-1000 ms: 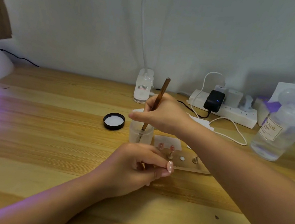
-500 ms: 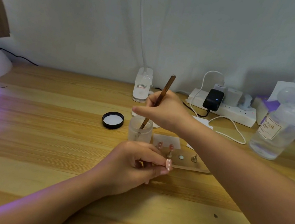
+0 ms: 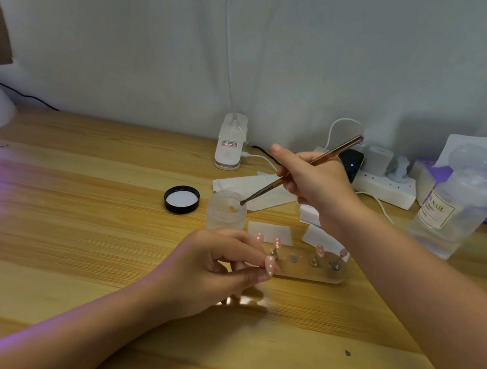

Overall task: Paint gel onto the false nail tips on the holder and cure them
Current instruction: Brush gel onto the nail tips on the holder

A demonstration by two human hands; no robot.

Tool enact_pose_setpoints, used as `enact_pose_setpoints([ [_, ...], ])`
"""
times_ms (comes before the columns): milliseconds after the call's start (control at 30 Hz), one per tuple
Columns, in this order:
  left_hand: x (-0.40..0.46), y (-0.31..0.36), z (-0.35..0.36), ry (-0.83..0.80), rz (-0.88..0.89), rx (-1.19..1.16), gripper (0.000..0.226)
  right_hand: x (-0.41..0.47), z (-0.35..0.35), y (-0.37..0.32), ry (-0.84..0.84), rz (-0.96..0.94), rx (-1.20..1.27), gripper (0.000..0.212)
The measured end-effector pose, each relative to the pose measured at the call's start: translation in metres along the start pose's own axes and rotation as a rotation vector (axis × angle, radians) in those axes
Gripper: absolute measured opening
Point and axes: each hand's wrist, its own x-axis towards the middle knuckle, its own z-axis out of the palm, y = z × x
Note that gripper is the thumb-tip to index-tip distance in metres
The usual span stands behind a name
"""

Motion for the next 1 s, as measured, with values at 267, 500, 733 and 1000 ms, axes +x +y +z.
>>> enact_pose_setpoints([
  [267, 0.001, 0.0, 0.0, 0.002, 0.013, -0.008, 0.019, -0.001, -0.004, 0.002, 0.014, 0.064, 0.009, 0.037],
  [500, 0.0, 0.002, -0.002, 0.012, -0.024, -0.003, 0.021, -0.007, -0.009, -0.001, 0.004, 0.048, 0.13, 0.037],
  [733, 0.0, -0.002, -0.003, 0.043, -0.051, 0.001, 0.021, -0.053, -0.024, 0.007, -0.056, -0.414, 0.089, 0.034],
  [1000, 0.0, -0.003, -0.003, 0.027, -0.052, 0.035, 0.021, -0.095, -0.028, 0.048, 0.109, -0.716, -0.039, 0.037],
])
